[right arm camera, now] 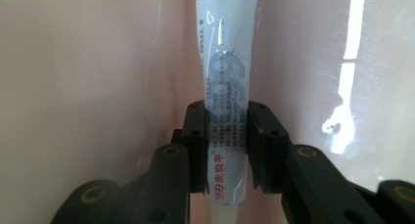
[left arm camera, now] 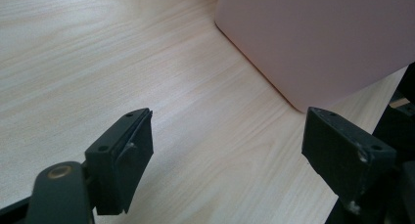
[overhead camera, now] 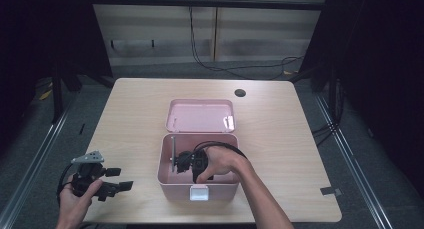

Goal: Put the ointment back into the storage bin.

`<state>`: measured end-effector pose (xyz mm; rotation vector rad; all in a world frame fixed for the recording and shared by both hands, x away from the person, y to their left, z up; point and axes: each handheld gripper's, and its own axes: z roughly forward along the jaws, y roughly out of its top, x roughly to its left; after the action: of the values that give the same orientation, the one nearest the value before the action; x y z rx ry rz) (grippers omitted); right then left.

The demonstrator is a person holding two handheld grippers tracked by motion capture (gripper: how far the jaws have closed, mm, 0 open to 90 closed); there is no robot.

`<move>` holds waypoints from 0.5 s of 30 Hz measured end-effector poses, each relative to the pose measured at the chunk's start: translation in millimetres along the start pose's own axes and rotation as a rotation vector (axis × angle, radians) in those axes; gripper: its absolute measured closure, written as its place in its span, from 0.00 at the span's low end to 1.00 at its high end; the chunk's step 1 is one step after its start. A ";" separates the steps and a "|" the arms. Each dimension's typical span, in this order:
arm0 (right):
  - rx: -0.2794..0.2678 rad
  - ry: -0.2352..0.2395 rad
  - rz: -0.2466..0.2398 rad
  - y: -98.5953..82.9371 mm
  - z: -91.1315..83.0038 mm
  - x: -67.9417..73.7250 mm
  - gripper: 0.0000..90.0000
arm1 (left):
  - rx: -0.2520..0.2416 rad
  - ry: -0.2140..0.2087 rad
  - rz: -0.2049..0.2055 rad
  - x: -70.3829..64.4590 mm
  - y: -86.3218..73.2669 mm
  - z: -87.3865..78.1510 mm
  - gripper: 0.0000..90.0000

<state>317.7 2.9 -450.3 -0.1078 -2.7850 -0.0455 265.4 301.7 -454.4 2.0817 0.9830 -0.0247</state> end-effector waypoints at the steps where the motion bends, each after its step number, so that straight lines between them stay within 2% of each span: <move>1: 0.003 -0.001 0.003 0.4 0.1 0.5 0.80 | 0.000 0.000 0.000 0.0 0.0 0.0 0.21; 8: -0.005 0.008 -0.010 -0.9 5.6 0.0 0.79 | 0.001 -0.001 0.002 0.1 -0.1 -0.2 0.21; 15: 0.009 -0.007 -0.012 -0.7 5.2 -0.2 0.79 | 0.001 0.002 0.001 0.1 -0.1 -0.2 0.21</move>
<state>316.1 2.5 -455.2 -0.0886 -2.7928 -0.0360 265.3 301.9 -454.4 2.0835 0.9837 -0.0226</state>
